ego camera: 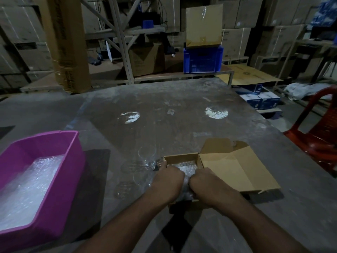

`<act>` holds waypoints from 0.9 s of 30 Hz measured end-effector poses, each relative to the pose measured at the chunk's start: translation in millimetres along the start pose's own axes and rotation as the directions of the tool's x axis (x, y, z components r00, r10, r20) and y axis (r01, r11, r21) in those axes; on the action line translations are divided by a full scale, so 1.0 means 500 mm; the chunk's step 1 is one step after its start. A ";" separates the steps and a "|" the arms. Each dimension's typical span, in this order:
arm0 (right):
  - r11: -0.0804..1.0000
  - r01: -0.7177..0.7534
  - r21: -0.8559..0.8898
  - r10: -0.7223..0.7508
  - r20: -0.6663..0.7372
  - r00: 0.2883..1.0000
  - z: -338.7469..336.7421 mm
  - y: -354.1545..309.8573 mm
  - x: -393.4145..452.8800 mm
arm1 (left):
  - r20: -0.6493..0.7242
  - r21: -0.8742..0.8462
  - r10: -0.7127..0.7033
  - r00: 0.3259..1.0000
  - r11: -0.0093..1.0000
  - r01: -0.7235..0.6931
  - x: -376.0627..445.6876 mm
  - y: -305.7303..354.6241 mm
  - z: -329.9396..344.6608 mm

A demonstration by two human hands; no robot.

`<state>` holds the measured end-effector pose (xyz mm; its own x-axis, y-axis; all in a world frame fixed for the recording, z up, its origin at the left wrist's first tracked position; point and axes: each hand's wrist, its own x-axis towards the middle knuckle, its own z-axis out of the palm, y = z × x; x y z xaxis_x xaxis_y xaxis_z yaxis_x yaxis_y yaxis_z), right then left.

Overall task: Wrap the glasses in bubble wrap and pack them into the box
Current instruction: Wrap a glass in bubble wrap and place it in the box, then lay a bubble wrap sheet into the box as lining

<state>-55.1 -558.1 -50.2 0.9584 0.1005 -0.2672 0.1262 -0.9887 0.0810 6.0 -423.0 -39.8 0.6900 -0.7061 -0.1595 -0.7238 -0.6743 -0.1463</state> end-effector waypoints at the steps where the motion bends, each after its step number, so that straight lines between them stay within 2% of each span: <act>1: 0.999 -0.025 0.025 0.026 -0.026 0.999 -0.008 0.002 -0.004 | -0.048 -0.009 -0.011 0.999 1.000 0.010 -0.004 -0.002 -0.004; 4: 0.995 -0.089 0.050 0.094 -0.101 0.990 -0.040 0.001 -0.007 | -0.175 -0.121 -0.073 0.982 0.991 0.053 -0.023 -0.019 -0.013; 7: 0.967 -0.151 0.203 0.188 -0.182 0.965 -0.059 -0.010 -0.006 | -0.232 -0.340 -0.195 0.953 0.934 0.109 -0.070 -0.038 -0.029; 9: 0.933 -0.136 0.334 0.255 -0.342 0.904 -0.067 -0.034 -0.014 | -0.241 -0.435 -0.269 0.932 0.889 0.144 -0.112 -0.051 -0.046; 11: 0.887 -0.066 0.456 0.285 -0.429 0.857 -0.074 -0.065 -0.024 | -0.236 -0.529 -0.357 0.904 0.827 0.189 -0.156 -0.066 -0.067; 15: 0.824 0.137 0.550 0.200 -0.507 0.838 -0.103 -0.140 -0.024 | -0.323 -0.613 -0.519 0.791 0.752 0.243 -0.242 -0.112 -0.098; 21: 0.706 0.360 0.610 0.049 -0.549 0.834 -0.167 -0.281 0.017 | -0.344 -0.715 -0.726 0.596 0.613 0.335 -0.362 -0.236 -0.061; 24: 0.644 0.453 0.616 -0.047 -0.560 0.827 -0.207 -0.365 0.041 | -0.332 -0.747 -0.796 0.507 0.550 0.373 -0.423 -0.299 -0.027; 27: 0.615 0.509 0.603 -0.115 -0.570 0.814 -0.239 -0.452 0.076 | -0.325 -0.770 -0.833 0.447 0.507 0.386 -0.476 -0.365 0.009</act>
<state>-16.5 -317.5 35.9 0.9111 0.2586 0.3208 0.4111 -0.6236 -0.6650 -26.1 -130.7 20.4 0.9133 0.1757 0.3674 -0.0976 -0.7813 0.6164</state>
